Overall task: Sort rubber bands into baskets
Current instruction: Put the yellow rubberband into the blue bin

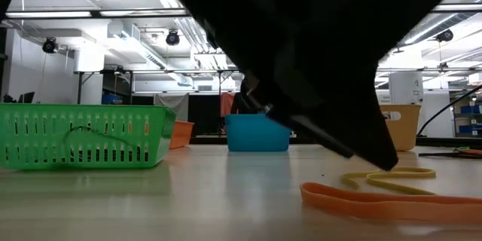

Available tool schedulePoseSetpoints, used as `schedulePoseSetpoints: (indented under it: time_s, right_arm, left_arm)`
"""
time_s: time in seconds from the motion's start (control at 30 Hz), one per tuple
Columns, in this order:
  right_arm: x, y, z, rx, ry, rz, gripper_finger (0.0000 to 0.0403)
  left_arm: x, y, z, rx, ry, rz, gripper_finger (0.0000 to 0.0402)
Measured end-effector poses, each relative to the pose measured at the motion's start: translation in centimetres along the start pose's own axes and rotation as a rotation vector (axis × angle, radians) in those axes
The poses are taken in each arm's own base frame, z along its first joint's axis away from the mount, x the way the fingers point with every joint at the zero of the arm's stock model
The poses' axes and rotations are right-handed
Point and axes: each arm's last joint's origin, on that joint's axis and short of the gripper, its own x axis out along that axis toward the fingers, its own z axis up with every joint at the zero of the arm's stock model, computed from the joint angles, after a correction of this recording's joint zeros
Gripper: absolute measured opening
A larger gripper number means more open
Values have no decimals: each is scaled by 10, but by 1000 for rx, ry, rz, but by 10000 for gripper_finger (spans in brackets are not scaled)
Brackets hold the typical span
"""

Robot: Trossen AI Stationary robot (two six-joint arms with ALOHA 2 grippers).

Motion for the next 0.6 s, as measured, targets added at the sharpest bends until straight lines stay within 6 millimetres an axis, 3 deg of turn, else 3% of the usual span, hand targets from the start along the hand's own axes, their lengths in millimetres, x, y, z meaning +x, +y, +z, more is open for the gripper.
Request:
schedulePoseSetpoints:
  time_s: [0.2, 0.3, 0.47, 0.6]
  right_arm:
    - [0, 0, 0, -1, 0, 0, 201]
    - [0, 0, 0, -1, 0, 0, 201]
    - [0, 0, 0, -1, 0, -1, 201]
    - [0, 0, 0, -2, 1, -1, 201]
  left_arm:
    - [9, 3, -6, -23, 24, 17, 185]
    - [10, 5, -8, -26, 30, 20, 142]
    - [10, 6, -11, -37, 40, 22, 27]
    - [10, 7, -11, -37, 35, 40, 9]
